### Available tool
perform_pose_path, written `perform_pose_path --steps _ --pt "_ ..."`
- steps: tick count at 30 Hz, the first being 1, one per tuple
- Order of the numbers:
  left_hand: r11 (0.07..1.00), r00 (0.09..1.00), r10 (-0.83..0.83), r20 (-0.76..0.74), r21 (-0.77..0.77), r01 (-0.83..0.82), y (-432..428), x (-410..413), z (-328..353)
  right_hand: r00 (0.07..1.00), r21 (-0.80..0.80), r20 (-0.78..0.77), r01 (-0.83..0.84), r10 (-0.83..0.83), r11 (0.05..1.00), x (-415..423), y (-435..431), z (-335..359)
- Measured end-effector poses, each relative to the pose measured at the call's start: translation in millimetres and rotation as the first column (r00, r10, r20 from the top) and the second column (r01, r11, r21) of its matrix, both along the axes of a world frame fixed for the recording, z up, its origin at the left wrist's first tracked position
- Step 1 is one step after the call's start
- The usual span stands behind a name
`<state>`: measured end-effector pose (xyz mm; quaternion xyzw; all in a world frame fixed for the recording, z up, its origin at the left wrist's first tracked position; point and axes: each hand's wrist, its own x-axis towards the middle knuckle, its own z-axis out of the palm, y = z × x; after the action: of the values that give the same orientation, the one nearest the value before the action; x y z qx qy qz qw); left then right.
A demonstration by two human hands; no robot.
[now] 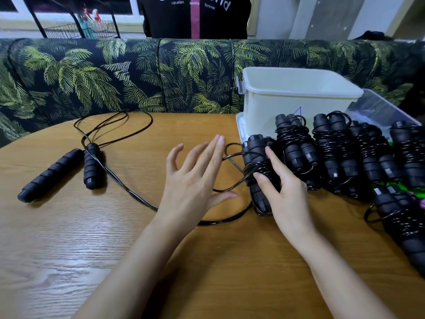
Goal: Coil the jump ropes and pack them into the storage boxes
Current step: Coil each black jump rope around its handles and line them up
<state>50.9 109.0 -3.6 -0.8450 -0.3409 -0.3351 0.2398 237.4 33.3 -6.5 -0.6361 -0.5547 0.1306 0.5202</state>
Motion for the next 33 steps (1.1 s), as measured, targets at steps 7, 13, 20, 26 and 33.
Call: perform_pose_path --steps 7,13,20,26,33 --pt "1.0 0.998 0.0 0.058 0.003 0.0 1.7 2.2 -1.8 1.0 -0.02 -0.02 -0.002 0.001 1.0 1.0 0.2 0.1" --pt "0.985 0.976 -0.069 0.206 -0.143 0.099 2.5 0.6 -5.1 0.998 -0.004 -0.053 -0.015 0.015 1.0 -0.7 -2.3 3.9" --pt "0.478 0.701 0.139 0.7 -0.667 0.571 5.8 -7.1 4.1 0.897 0.119 -0.347 -0.248 0.274 0.961 -15.1 -13.2 21.2" --pt "0.053 0.574 0.242 0.782 -0.602 0.797 4.1 -6.4 10.3 0.688 0.161 -0.61 -0.377 0.393 0.912 -18.7 -14.1 23.7" --pt "0.07 0.45 0.363 0.816 -0.506 0.86 -3.6 0.6 11.8 0.834 0.099 -0.452 -0.307 0.317 0.947 -14.9 -9.8 16.3"
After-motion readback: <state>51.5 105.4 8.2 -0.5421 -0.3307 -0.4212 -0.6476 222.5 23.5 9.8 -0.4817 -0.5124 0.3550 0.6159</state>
